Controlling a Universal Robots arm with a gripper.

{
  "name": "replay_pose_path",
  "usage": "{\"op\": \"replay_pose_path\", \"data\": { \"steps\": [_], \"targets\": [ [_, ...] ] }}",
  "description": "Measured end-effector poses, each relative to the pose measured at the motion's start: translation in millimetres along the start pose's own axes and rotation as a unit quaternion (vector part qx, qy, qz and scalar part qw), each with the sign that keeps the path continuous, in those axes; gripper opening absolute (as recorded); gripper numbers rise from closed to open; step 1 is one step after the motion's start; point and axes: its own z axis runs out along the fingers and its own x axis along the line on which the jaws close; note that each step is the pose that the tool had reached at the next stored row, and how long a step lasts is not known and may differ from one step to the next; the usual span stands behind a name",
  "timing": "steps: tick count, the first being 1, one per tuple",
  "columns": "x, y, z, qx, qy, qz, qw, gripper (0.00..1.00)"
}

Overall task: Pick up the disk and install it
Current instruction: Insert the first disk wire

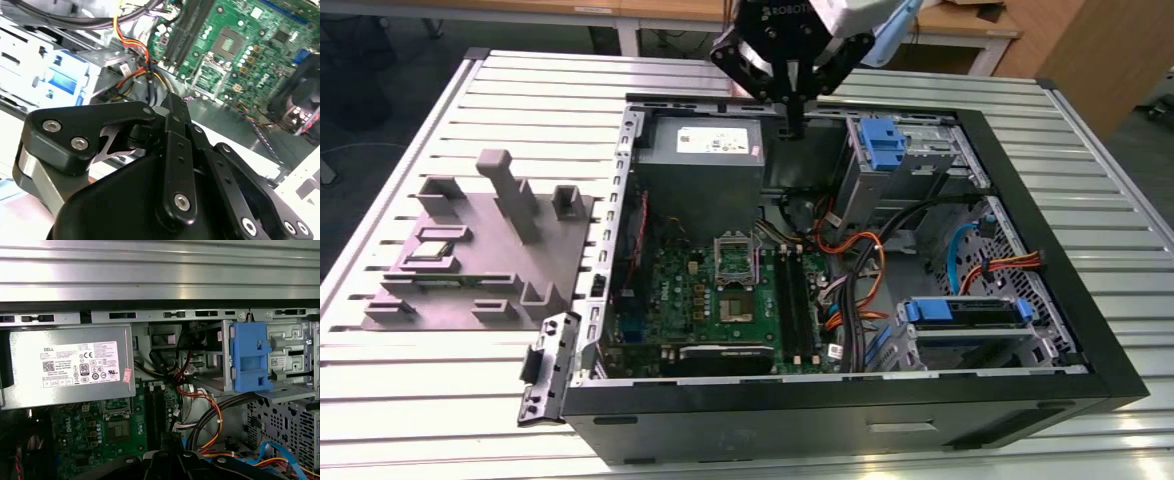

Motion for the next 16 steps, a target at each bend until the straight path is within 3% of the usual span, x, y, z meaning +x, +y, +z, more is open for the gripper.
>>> {"op": "replay_pose_path", "data": {
  "steps": [6, 7, 8, 10, 11, 13, 16],
  "targets": [
    [-1.1, -0.5, 0.3, -0.0019, -0.0247, 0.002, 0.9997, 0.1],
    [-1.2, -0.5, 0.4, -0.0021, -0.0247, 0.002, 0.9997, 0.1],
    [-1.7, -0.4, 0.6, -0.0015, -0.0179, 0.001, 0.9998, 0.1],
    [-2.8, -0.3, 0.9, 0.0001, 0.0, 0.0, 1.0, 0.1],
    [-2.9, -0.3, 1.1, 0.0003, 0.0041, 0.0, 1.0, 0.1],
    [-3.0, -0.3, 1.1, 0.0005, 0.005, 0.0, 1.0, 0.1],
    [-4.8, -0.1, 1.6, 0.0025, 0.0293, -0.002, 0.9996, 0.1]
  ]
}}
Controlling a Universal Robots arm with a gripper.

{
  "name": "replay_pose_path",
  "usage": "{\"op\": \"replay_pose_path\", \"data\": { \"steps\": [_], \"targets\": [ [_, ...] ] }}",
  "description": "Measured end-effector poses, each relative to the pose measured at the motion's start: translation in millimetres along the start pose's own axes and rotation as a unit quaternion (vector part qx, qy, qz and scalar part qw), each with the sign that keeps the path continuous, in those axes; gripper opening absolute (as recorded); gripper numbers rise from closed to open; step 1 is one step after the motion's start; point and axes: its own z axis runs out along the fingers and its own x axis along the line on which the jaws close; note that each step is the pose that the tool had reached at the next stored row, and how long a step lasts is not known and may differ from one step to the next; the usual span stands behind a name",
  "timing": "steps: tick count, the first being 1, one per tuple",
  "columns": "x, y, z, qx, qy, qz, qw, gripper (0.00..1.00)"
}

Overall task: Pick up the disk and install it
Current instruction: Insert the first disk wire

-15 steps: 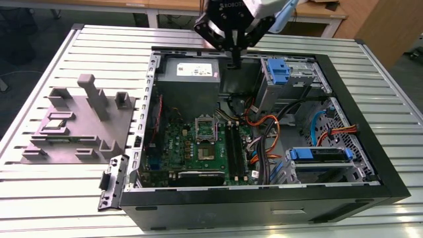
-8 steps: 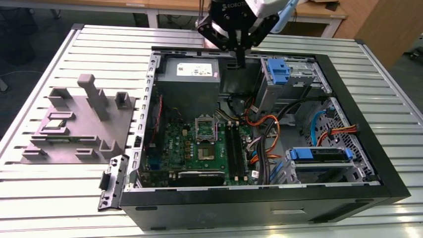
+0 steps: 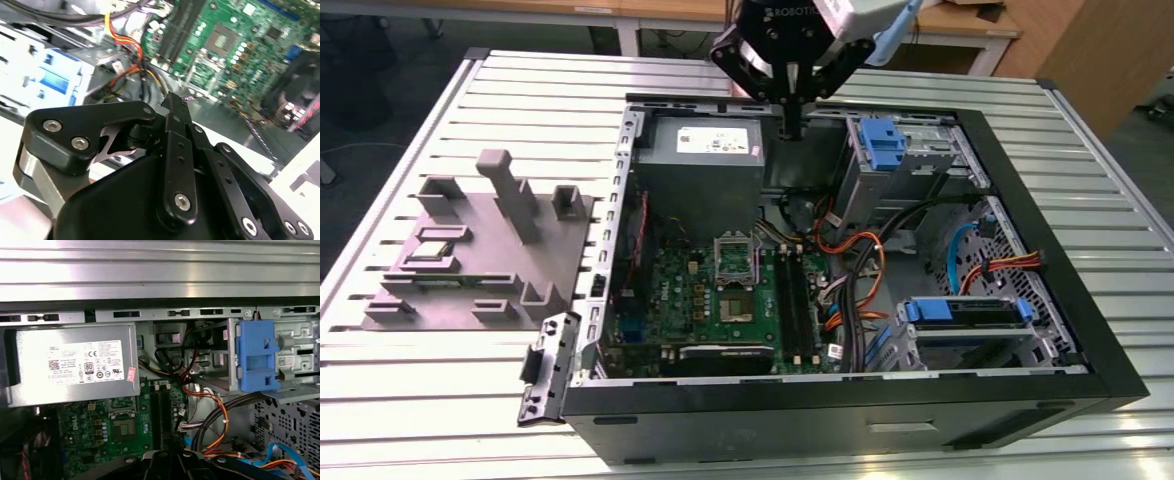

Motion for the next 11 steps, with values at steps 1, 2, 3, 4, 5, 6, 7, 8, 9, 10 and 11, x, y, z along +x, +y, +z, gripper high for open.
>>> {"op": "replay_pose_path", "data": {
  "steps": [1, 2, 3, 4, 5, 6, 7, 8, 9, 10, 11],
  "targets": [
    [0.0, 0.0, 0.0, 0.0001, 0.0012, 0.0, 1.0, 0.1],
    [0.0, 0.0, 0.0, 0.0001, 0.0013, 0.0, 1.0, 0.1],
    [-0.1, 0.0, 0.0, 0.0001, 0.0015, 0.0, 1.0, 0.1],
    [0.0, 0.0, 0.0, 0.0001, 0.0016, 0.0, 1.0, 0.1],
    [-0.1, 0.0, 0.0, 0.0001, 0.0015, 0.0, 1.0, 0.1],
    [-0.1, 0.0, 0.0, 0.0001, 0.0016, 0.0, 1.0, 0.1],
    [0.0, 0.0, 0.0, 0.0001, 0.0016, 0.0, 1.0, 0.1],
    [-0.1, 0.0, 0.0, 0.0001, 0.0016, 0.0, 1.0, 0.1],
    [-0.1, 0.0, 0.0, 0.0001, 0.0016, 0.0, 1.0, 0.1],
    [-0.1, 0.0, 0.0, 0.0001, 0.0016, 0.0, 1.0, 0.1],
    [-0.1, 0.0, 0.0, 0.0001, 0.0016, 0.0, 1.0, 0.1]
  ]
}}
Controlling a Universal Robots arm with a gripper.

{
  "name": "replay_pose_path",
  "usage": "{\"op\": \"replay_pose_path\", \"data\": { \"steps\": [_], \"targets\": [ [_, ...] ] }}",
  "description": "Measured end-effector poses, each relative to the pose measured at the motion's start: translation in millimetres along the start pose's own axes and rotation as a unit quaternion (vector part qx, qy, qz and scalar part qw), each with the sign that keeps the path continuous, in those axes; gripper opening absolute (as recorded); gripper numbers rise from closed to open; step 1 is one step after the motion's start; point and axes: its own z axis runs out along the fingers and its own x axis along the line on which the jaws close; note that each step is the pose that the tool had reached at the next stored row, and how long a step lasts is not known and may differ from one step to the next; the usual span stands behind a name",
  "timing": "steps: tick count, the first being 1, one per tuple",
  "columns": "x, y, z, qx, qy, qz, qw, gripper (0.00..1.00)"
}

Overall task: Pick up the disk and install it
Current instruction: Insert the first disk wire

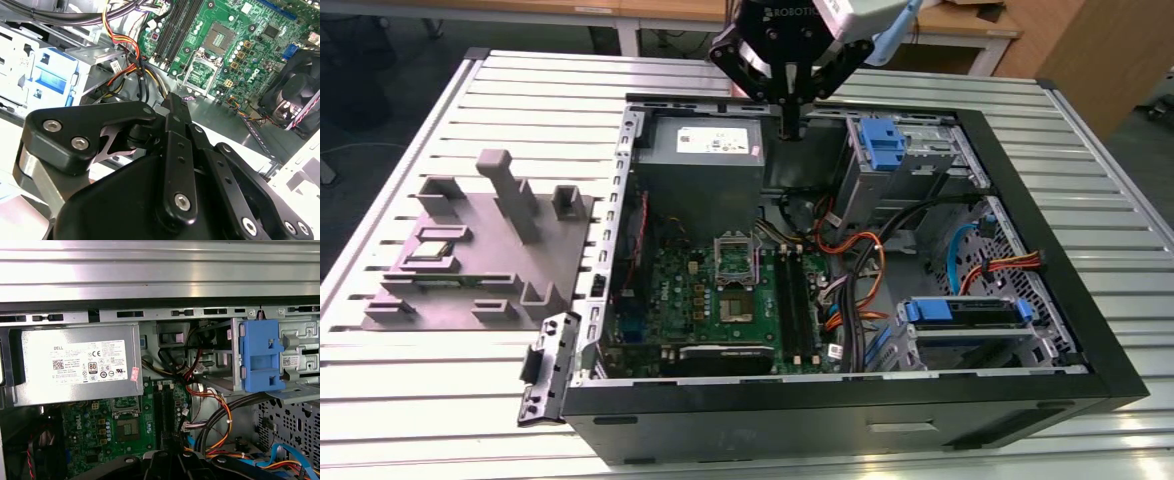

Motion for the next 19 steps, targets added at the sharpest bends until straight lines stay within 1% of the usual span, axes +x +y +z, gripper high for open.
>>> {"op": "replay_pose_path", "data": {
  "steps": [4, 8, 10, 13, 19],
  "targets": [
    [-0.9, 0.1, 0.2, 0.0, 0.0, 0.0, 1.0, 0.1],
    [-9.4, 0.9, 1.5, 0.0, 0.0, 0.0, 1.0, 0.1],
    [-11.7, 1.0, 1.8, 0.0, 0.0, 0.0, 1.0, 0.1],
    [-12.0, -0.5, 1.9, 0.0001, 0.0, 0.0, 1.0, 0.1],
    [-12.6, -6.4, 2.3, 0.0003, 0.0, 0.0, 1.0, 0.1]
  ]
}}
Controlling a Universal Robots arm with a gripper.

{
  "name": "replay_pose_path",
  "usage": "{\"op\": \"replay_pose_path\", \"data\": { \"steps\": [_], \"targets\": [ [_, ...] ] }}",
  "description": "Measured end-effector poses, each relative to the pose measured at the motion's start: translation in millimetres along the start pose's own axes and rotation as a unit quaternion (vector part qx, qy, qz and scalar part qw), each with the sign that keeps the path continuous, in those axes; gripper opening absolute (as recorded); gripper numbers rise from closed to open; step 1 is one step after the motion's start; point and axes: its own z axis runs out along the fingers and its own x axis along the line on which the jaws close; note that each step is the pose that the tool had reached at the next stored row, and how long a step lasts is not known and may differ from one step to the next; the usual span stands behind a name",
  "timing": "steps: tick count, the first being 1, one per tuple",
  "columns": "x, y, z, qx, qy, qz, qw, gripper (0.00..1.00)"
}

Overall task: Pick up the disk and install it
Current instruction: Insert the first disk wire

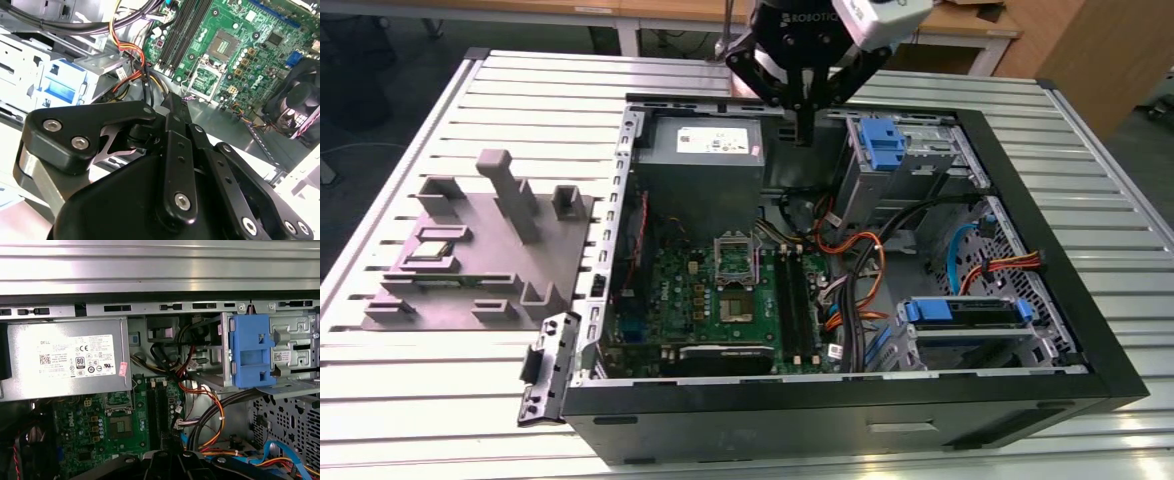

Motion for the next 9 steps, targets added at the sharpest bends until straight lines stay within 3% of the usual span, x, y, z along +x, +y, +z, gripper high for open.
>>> {"op": "replay_pose_path", "data": {
  "steps": [9],
  "targets": [
    [-1.6, -10.2, 0.8, 0.0014, -0.0001, 0.0, 1.0, 0.1]
  ]
}}
